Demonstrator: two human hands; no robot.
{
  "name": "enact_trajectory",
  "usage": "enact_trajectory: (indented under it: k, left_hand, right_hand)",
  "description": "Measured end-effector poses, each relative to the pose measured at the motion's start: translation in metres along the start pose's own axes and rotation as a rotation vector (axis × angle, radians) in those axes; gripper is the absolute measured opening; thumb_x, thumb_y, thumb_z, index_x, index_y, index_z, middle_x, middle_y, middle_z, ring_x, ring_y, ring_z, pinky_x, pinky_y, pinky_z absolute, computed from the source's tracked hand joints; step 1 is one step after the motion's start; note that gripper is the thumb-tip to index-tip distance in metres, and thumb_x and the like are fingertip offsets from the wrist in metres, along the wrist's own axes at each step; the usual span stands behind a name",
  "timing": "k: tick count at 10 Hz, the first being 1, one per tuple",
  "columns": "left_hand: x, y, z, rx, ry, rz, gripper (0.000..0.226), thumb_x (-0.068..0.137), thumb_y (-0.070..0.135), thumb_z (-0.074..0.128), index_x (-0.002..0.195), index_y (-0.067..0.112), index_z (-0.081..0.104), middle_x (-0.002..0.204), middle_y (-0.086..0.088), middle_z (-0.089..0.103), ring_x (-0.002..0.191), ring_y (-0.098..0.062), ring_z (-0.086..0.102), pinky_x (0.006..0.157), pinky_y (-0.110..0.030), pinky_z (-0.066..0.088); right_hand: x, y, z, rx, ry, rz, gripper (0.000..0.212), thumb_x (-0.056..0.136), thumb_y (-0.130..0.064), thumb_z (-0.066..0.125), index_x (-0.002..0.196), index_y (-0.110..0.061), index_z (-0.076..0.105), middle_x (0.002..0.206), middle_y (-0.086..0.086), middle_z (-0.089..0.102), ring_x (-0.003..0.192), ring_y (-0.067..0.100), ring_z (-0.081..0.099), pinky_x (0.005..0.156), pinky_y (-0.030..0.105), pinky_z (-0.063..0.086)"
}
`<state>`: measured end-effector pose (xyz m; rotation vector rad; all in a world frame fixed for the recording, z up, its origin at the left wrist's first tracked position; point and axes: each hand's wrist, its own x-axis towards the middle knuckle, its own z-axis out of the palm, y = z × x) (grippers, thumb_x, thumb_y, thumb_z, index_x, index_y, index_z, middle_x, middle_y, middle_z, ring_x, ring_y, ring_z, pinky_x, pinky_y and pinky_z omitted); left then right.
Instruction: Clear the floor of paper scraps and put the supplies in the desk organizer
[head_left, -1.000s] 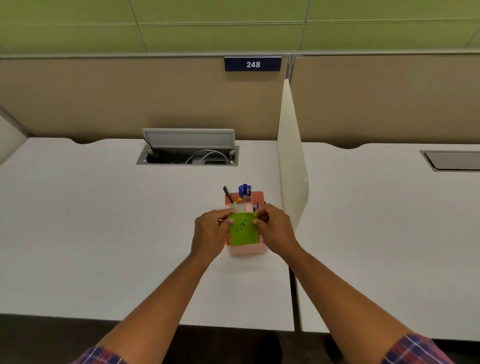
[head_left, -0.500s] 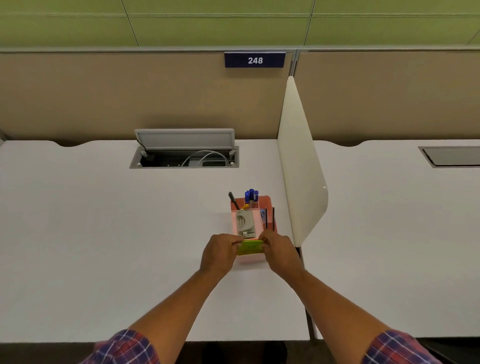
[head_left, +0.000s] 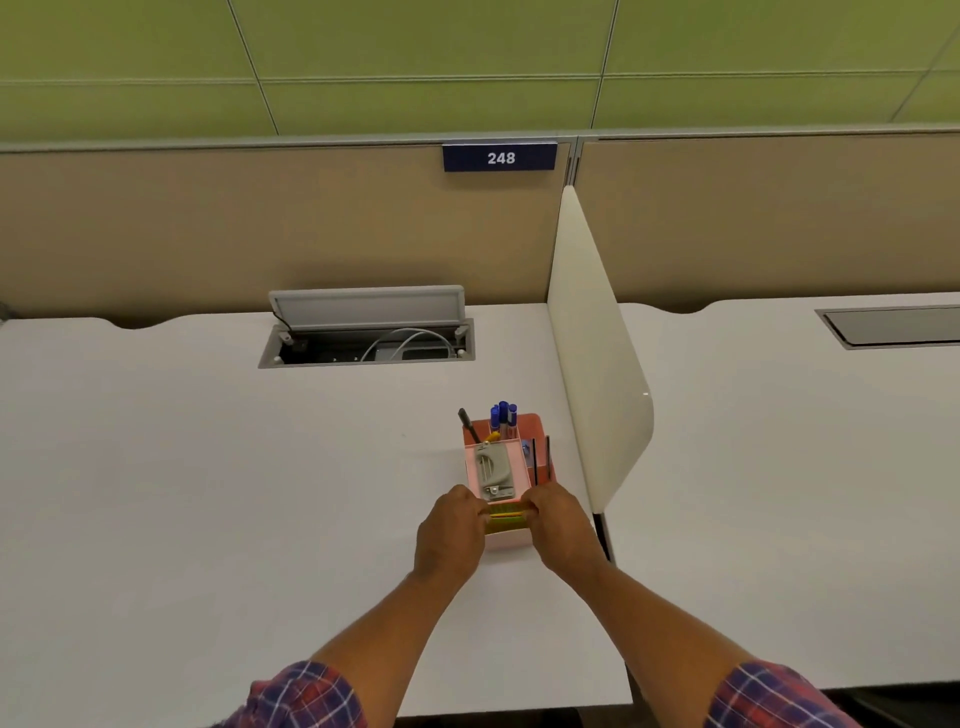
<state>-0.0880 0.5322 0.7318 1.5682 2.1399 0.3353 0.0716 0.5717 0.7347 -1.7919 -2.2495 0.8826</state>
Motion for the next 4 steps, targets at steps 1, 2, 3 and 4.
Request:
enact_trajectory:
  k: [1,2,3,4]
  left_hand:
    - [-0.003,-0.006,0.003,0.066,0.024,0.106,0.034,0.102,0.043,0.059,0.133,0.028,0.064,0.128,0.004,0.065,0.110,-0.016,0.068,0.087,-0.024,0.057]
    - [-0.007,-0.014,0.000,0.165,0.033,0.175,0.042,0.103,0.048,0.054,0.141,0.029,0.057,0.140,0.003,0.061,0.121,-0.016,0.062,0.095,-0.025,0.054]
    - [-0.012,-0.023,-0.002,0.200,0.049,0.158,0.062,0.104,0.057,0.042,0.159,0.028,0.036,0.166,0.000,0.040,0.151,-0.022,0.042,0.121,-0.036,0.038]
    - [-0.008,-0.027,-0.004,0.258,0.085,0.201,0.073,0.104,0.063,0.028,0.165,0.024,0.021,0.175,-0.003,0.022,0.162,-0.027,0.021,0.130,-0.042,0.014]
  right_hand:
    - [-0.002,0.007,-0.007,-0.079,0.057,-0.038,0.024,0.102,-0.036,0.056,0.121,-0.023,0.063,0.124,0.001,0.067,0.113,0.019,0.066,0.100,0.029,0.054]
    - [-0.005,0.010,-0.012,-0.189,0.114,-0.104,0.033,0.102,-0.042,0.056,0.131,-0.027,0.057,0.126,-0.003,0.065,0.109,0.016,0.064,0.096,0.028,0.055]
    - [-0.006,0.011,-0.015,-0.345,0.165,-0.180,0.049,0.098,-0.052,0.056,0.140,-0.029,0.045,0.136,-0.003,0.059,0.116,0.017,0.061,0.097,0.032,0.056]
    - [-0.003,0.008,-0.018,-0.398,0.164,-0.157,0.064,0.099,-0.060,0.047,0.151,-0.028,0.031,0.154,0.001,0.045,0.136,0.022,0.050,0.110,0.041,0.049]
